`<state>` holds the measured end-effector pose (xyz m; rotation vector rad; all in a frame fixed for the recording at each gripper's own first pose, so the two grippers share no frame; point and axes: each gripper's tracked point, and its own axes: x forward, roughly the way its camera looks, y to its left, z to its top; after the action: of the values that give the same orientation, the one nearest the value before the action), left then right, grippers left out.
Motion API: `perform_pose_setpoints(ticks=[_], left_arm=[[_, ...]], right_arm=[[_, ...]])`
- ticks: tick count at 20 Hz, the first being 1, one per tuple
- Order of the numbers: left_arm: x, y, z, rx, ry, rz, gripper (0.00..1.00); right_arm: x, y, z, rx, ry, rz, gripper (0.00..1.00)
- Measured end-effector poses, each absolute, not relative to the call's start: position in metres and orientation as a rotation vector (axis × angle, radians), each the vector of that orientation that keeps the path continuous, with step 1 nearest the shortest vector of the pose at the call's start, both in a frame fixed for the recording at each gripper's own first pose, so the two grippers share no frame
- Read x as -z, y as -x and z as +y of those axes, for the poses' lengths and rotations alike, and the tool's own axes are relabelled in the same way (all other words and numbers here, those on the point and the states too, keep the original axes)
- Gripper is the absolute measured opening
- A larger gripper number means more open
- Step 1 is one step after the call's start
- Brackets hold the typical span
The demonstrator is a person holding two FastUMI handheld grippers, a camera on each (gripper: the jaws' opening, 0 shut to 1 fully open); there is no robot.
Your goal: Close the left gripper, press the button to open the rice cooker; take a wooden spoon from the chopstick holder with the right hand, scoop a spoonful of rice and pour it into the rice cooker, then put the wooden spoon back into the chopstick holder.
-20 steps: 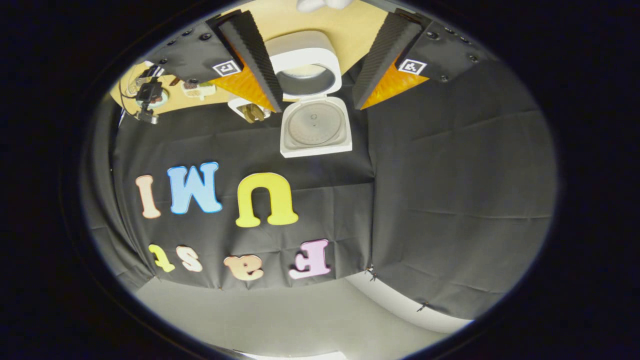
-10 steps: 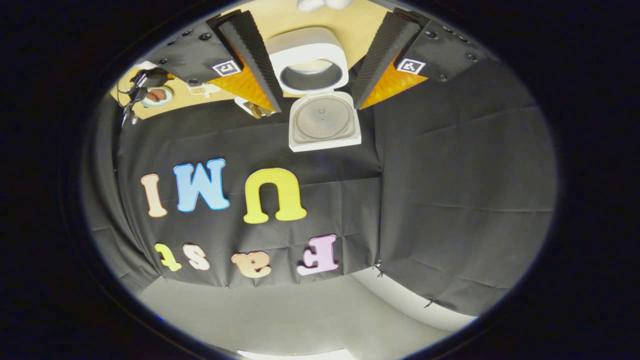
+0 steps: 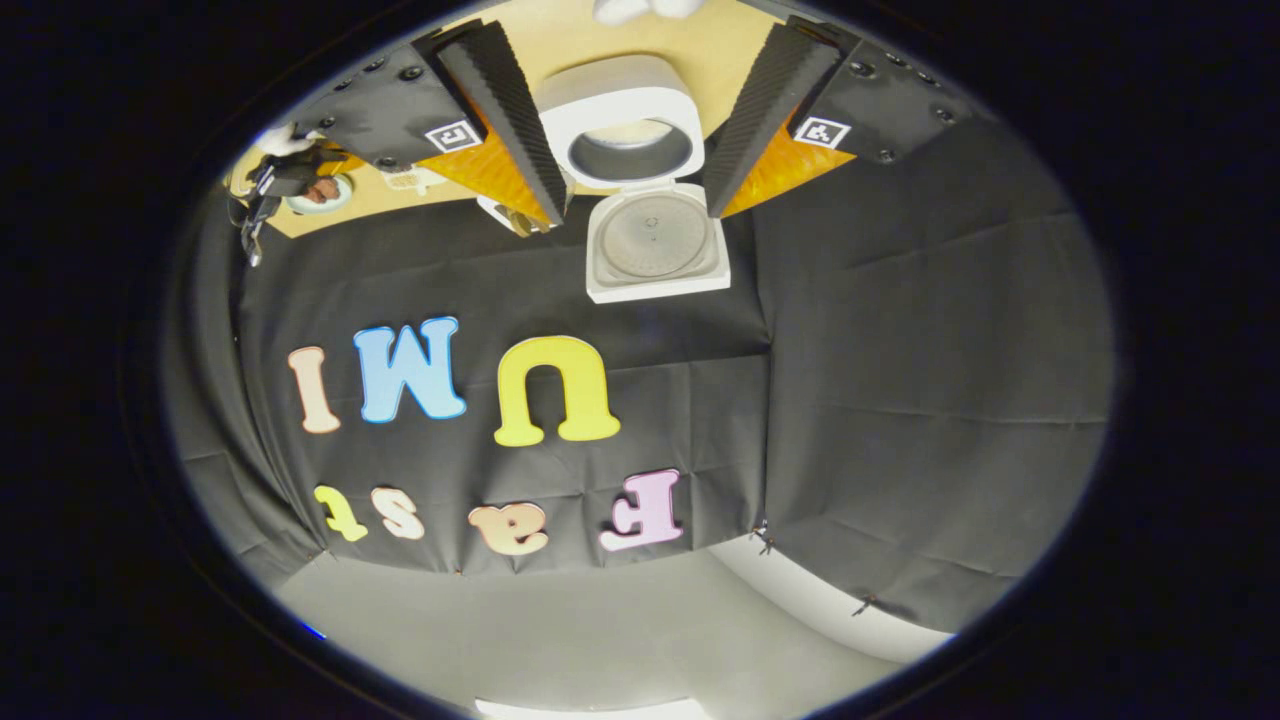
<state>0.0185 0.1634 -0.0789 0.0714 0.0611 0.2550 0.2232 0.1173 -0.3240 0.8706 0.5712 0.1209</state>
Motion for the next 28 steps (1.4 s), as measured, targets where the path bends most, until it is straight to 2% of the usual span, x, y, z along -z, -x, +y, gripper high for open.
perform_pose_setpoints(ticks=[9, 17, 22, 28], left_arm=[[0.087, -0.004, 0.179, -0.267, -0.070, 0.066, 0.97], [0.096, 0.014, 0.196, -0.298, -0.033, 0.063, 0.98], [0.100, 0.030, 0.219, -0.352, -0.030, 0.058, 0.98], [0.110, 0.044, 0.246, -0.430, -0.017, 0.083, 0.98]], right_arm=[[0.229, -0.241, 0.133, -0.180, -0.974, 0.501, 0.16], [0.142, -0.254, 0.215, -0.278, -1.039, 0.490, 0.16], [0.123, -0.258, 0.294, -0.340, -1.024, 0.519, 0.17], [0.143, -0.265, 0.397, -0.393, -0.943, 0.577, 0.17]])
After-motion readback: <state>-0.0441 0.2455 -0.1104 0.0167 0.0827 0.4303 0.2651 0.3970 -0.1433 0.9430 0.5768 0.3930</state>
